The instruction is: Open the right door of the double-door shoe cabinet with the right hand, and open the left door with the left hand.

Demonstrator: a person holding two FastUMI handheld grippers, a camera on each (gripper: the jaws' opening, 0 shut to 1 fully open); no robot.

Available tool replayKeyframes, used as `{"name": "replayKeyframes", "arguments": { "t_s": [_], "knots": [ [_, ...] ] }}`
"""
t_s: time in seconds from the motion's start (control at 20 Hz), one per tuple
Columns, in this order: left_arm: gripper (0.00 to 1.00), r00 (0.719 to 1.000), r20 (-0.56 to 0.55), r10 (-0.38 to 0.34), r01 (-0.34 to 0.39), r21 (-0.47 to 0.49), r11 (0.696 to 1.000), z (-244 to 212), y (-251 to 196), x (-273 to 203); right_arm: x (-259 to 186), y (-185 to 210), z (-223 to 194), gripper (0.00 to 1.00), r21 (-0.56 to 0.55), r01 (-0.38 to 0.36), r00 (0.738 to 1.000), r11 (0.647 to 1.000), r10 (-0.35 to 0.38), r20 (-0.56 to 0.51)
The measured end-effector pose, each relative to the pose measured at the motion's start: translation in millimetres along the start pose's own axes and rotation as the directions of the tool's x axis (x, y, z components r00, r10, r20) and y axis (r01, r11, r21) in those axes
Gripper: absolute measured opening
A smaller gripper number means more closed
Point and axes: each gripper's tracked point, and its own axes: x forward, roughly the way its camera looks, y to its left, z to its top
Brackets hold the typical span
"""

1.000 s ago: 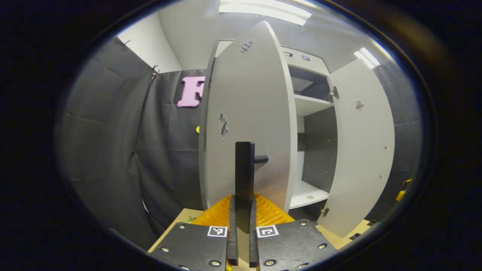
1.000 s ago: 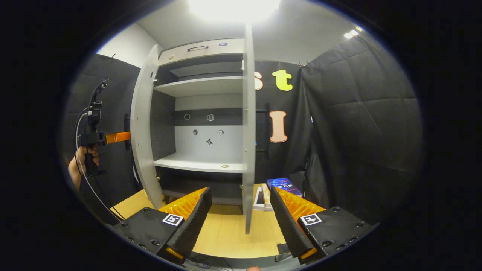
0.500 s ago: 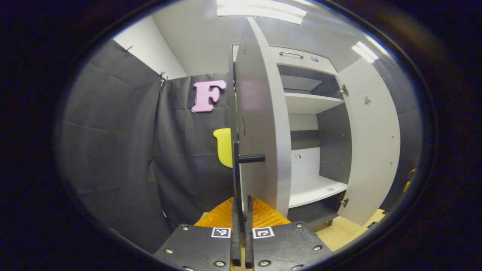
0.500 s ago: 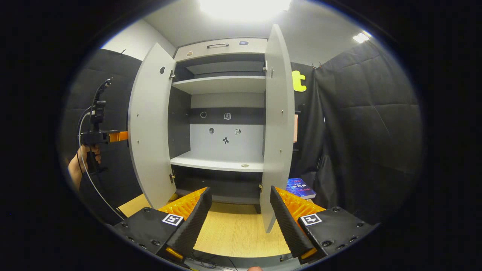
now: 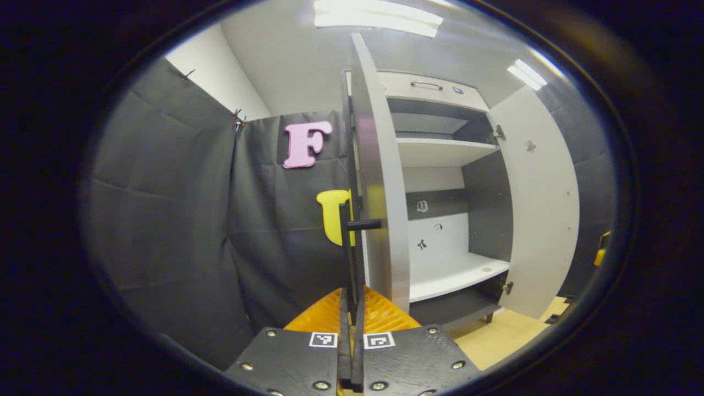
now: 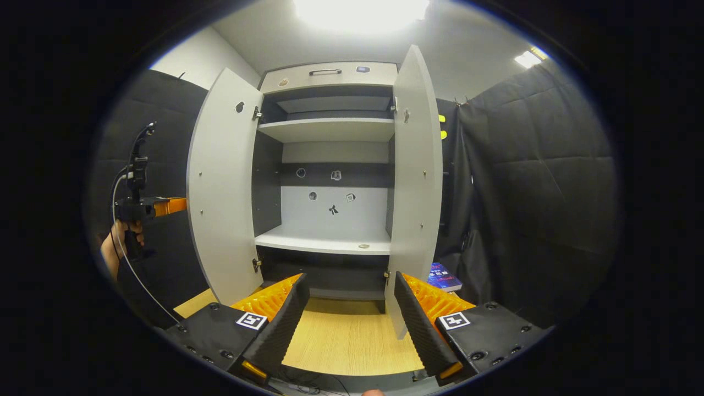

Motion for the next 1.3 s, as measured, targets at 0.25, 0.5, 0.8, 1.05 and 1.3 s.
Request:
{"name": "replayKeyframes", "arguments": {
  "t_s": [0.25,0.5,0.8,1.05,1.3],
  "knots": [
    [0.0,0.999,0.032,0.029,-0.029,0.004,1.0,6,0,-51,0,0,4,0.96,0.018,0.009,1.0,1.0,-0.009,0.029],
    [0.02,0.998,0.032,0.054,-0.052,-0.045,0.998,0,-15,-101,-2,-14,10,0.96,0.037,0.029,0.998,0.999,-0.031,0.057],
    [0.02,0.998,-0.001,0.066,-0.066,-0.058,0.996,-27,-52,-145,-5,-40,18,0.98,0.049,0.081,0.988,0.996,-0.086,0.125],
    [0.02,0.996,-0.03,0.086,-0.087,-0.032,0.996,-44,-77,-170,-9,-47,10,0.97,0.066,0.073,0.992,0.995,-0.08,0.098],
    [0.15,0.99,-0.033,0.136,-0.138,-0.038,0.99,-43,-71,-180,-9,-50,12,0.96,0.067,0.059,0.992,0.996,-0.066,0.11]
  ]
}}
